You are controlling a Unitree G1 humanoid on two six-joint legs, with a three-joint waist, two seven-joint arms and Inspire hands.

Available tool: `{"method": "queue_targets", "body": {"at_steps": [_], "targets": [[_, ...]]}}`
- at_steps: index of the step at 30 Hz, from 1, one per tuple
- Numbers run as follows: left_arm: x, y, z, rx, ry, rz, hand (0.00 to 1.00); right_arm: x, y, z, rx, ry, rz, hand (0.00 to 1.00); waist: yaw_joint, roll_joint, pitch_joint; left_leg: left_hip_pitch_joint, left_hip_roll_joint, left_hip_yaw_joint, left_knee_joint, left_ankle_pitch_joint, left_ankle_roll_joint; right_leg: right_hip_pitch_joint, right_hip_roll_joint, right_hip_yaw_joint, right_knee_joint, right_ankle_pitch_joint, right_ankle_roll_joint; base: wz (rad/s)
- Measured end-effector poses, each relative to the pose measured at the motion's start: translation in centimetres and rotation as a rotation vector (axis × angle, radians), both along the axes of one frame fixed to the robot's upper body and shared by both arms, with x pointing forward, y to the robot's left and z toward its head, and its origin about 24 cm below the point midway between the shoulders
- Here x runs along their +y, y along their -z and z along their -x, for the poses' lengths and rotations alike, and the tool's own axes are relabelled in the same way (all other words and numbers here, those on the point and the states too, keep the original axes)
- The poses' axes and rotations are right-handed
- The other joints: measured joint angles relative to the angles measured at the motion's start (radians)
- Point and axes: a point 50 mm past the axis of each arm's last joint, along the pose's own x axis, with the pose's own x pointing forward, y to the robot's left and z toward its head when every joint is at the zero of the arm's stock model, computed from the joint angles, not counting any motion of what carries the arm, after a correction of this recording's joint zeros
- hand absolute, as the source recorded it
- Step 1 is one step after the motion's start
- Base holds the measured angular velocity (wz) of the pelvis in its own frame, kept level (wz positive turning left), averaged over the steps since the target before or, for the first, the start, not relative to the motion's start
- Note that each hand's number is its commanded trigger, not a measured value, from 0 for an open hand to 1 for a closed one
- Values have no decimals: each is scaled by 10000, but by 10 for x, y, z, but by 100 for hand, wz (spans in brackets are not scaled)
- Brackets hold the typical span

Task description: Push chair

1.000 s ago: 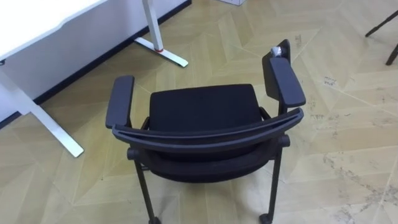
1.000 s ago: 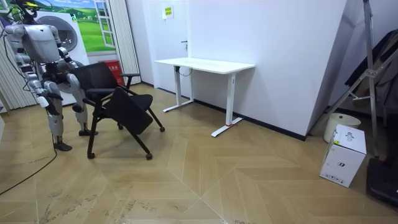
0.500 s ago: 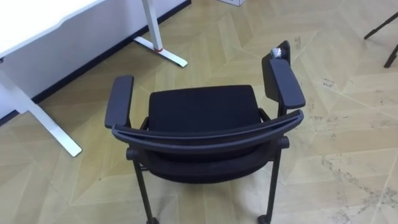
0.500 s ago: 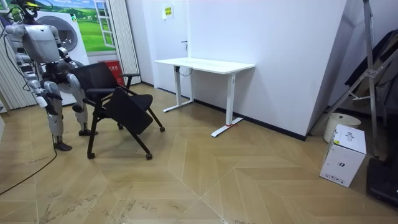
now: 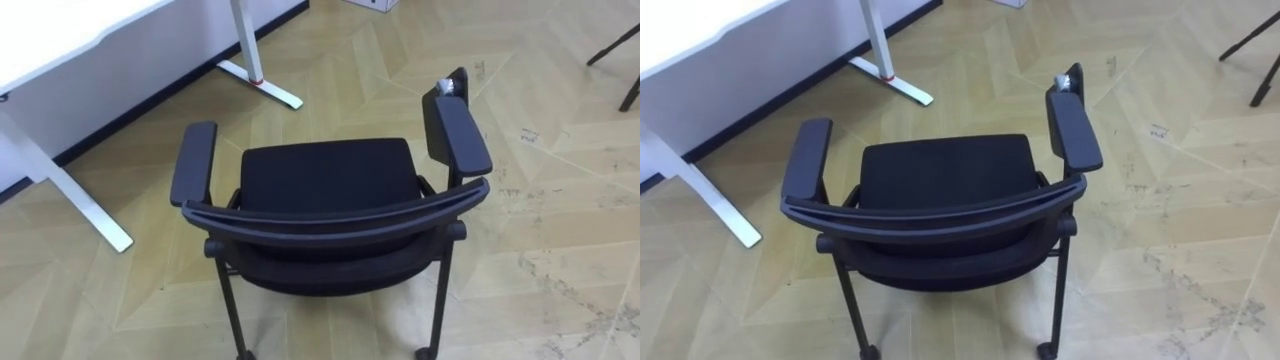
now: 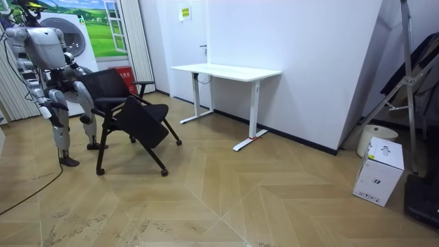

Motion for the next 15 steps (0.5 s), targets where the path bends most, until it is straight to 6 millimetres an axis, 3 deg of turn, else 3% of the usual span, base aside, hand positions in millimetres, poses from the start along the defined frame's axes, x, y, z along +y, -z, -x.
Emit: {"method": "queue_targets", "body": {"at_steps": [1,5,10,13,15], "targets": [[5,-2,-2,-80,-148,-390,0,-2,0,2,58,39,96,0,-25,32,25,-8,0,-13,0,-3,4,-6,0,-5,0,-2,2,0],[17,-12,-18,-649,-276,-1563,0,-4,-1,0,9,132,198,0,-52,203,-25,-36,-1,-16,13,-7,10,-31,4,23,2,-7,9,0],[35,-39,-60,-2140,511,-3877,0,-11,-3,0,-18,183,359,0,-68,321,-44,31,-10,-9,-17,-8,12,20,-1,58,1,-7,9,0],[37,-55,-85,-2937,1079,-5014,0,-15,-3,1,56,137,480,0,-98,390,-21,10,-11,-43,-18,-7,11,22,7,51,3,-6,9,2],[38,-64,-96,-3335,1463,-5546,0,-15,-4,0,51,29,507,0,-86,427,-46,18,-10,-28,-17,-7,11,22,7,53,4,-6,9,0]]}}
